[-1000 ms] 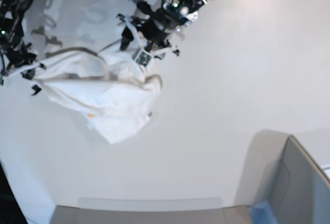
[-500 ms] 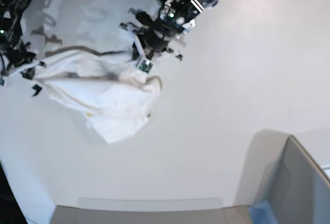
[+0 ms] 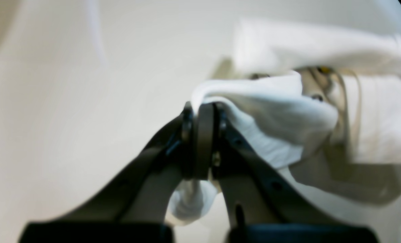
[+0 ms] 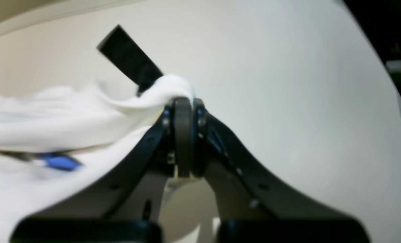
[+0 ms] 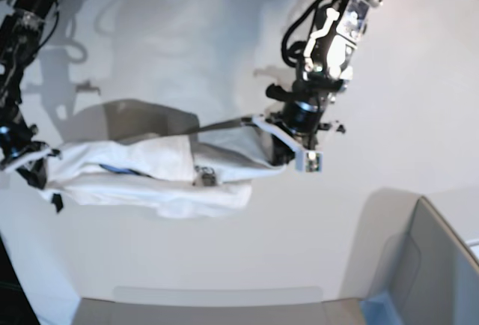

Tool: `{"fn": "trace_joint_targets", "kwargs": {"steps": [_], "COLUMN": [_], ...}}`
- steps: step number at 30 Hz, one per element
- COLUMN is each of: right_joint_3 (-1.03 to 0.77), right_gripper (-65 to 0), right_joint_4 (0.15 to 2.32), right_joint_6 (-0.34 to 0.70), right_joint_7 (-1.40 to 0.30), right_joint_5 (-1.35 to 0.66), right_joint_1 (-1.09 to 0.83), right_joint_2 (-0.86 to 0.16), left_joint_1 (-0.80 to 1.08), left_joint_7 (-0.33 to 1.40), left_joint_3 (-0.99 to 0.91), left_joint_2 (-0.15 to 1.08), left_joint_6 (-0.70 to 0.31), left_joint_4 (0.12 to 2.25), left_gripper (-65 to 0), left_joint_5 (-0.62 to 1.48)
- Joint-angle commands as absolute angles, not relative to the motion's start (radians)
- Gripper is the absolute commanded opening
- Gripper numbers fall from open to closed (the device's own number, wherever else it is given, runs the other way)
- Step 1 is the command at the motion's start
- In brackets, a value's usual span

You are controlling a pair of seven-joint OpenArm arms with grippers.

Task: Layout the t-shirt on the table in an organized manner, then fold the t-shirt properly
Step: 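Lift and stretch the shirt between both grippers, then lay it flat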

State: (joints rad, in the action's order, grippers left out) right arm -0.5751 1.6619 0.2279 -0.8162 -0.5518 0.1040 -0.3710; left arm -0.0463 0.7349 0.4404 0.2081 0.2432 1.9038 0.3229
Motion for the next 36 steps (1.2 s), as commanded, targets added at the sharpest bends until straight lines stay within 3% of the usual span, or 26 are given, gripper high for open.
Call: {"fn": "trace_joint_targets", "kwargs": {"steps": [1,10,15,19,23,29,36], "right_joint_3": [-0.572,-0.559,-0.559,-0.501,-0.533,-0.559,-0.665], "right_gripper": [-65.0,-65.0,-65.0,-65.0,-65.0,-65.0,-65.0], "right_joint_4": [1.678,1.543,1.409,1.409,1.382,1.379,1.503], "right_joint_6": [0.232,0.232,0.234,0.234,0.234,0.234,0.234], "right_joint_7": [-0.792,-0.799,-0.799,-0.812,-0.812,-0.812,-0.820], "right_joint_5": [-0.567,-0.598,-0.602,-0.656,-0.665,-0.665,-0.727], "right_joint_1": [0.148,0.424,0.582,0.556,0.475,0.317,0.216], "right_joint_2": [-0.386,-0.421,-0.476,-0.509,-0.484,-0.432,-0.441], "left_joint_1": [-0.087,-0.312,-0.414,-0.412,-0.363,-0.268,-0.110], "left_joint_7": [0.690,0.687,0.687,0.687,0.694,0.697,0.697], "left_joint_3": [0.429,0.308,0.217,0.151,0.150,0.163,0.085], "left_joint_2": [0.226,0.358,0.432,0.489,0.496,0.496,0.516], "left_joint_6": [0.243,0.340,0.351,0.348,0.346,0.346,0.346], "left_joint_4": [1.945,1.959,1.919,1.948,1.942,1.968,2.043], "left_gripper": [-65.0,-65.0,-65.0,-65.0,-65.0,-56.7,-57.3], "left_joint_5": [0.318,0.332,0.484,0.624,0.630,0.630,0.631]}}
